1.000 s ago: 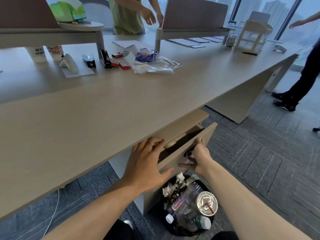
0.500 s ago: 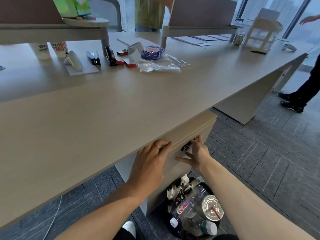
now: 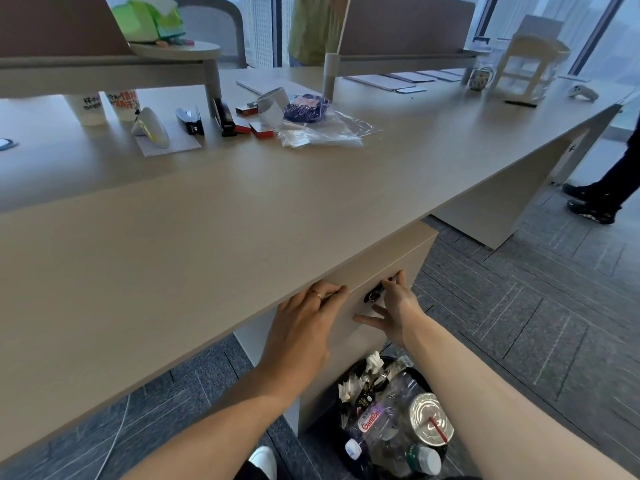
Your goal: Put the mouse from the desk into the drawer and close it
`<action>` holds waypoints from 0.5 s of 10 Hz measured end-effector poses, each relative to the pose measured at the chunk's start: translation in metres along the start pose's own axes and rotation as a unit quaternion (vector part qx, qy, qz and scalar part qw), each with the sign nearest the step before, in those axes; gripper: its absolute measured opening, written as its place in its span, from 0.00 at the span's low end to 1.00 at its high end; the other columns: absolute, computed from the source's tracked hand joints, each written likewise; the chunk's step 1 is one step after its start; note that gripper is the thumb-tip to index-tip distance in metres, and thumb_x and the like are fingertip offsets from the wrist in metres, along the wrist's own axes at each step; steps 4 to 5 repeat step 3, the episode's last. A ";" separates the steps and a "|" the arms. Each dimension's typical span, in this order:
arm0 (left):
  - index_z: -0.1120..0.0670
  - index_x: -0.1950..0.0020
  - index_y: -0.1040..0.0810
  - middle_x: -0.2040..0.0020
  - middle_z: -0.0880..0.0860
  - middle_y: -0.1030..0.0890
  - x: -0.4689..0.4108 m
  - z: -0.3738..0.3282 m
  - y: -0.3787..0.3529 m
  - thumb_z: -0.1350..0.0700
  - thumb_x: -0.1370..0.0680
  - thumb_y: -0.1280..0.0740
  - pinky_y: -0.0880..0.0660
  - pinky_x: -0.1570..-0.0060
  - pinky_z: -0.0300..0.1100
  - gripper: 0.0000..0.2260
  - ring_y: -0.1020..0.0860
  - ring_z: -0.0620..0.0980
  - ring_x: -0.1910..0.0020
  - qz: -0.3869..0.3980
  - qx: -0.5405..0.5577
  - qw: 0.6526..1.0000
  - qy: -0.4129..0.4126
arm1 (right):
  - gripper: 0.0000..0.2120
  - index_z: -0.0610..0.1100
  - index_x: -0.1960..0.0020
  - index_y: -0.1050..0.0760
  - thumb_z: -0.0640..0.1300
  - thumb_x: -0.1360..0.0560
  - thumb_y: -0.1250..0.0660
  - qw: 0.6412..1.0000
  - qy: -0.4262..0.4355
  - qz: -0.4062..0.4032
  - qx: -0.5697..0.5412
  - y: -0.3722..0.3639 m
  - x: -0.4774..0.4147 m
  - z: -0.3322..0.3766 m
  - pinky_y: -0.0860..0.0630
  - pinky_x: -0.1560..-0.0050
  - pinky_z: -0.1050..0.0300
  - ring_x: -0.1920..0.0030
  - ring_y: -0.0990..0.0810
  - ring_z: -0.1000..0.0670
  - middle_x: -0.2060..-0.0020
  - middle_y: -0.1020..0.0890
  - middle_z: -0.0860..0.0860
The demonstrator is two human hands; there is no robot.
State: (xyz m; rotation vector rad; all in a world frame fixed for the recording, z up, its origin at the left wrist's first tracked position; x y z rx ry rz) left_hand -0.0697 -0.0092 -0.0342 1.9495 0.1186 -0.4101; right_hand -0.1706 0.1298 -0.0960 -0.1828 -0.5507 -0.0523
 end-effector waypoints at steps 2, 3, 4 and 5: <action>0.48 0.28 0.31 0.34 0.44 0.28 0.000 0.002 -0.005 0.70 0.36 0.29 0.28 0.42 0.45 0.38 0.29 0.47 0.37 -0.011 -0.021 1.000 -0.003 | 0.29 0.60 0.20 0.51 0.45 0.17 0.46 0.999 -0.021 0.037 0.027 0.007 0.013 0.006 0.21 0.46 0.35 0.24 0.39 0.37 0.20 0.43 0.51; 0.48 0.28 0.30 0.34 0.45 0.27 0.000 0.001 0.001 0.72 0.36 0.32 0.27 0.42 0.46 0.39 0.28 0.49 0.36 0.014 -0.026 0.999 0.012 | 0.29 0.59 0.19 0.52 0.48 0.17 0.45 0.995 -0.001 0.021 0.094 0.026 0.037 0.035 0.23 0.41 0.34 0.34 0.28 0.38 0.23 0.37 0.49; 0.48 0.28 0.30 0.34 0.45 0.27 0.000 0.001 0.001 0.72 0.36 0.32 0.27 0.42 0.46 0.39 0.28 0.49 0.36 0.014 -0.026 0.999 0.012 | 0.29 0.59 0.19 0.52 0.48 0.17 0.45 0.995 -0.001 0.021 0.094 0.026 0.037 0.035 0.23 0.41 0.34 0.34 0.28 0.38 0.23 0.37 0.49; 0.48 0.28 0.30 0.34 0.45 0.27 0.000 0.001 0.001 0.72 0.36 0.32 0.27 0.42 0.46 0.39 0.28 0.49 0.36 0.014 -0.026 0.999 0.012 | 0.29 0.59 0.19 0.52 0.48 0.17 0.45 0.995 -0.001 0.021 0.094 0.026 0.037 0.035 0.23 0.41 0.34 0.34 0.28 0.38 0.23 0.37 0.49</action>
Point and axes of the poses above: each hand's wrist, its own x-axis away from the middle knuckle, its own y-axis out of the back of the hand, z = x × y, the point moved 7 cm from there along -x, towards the middle knuckle
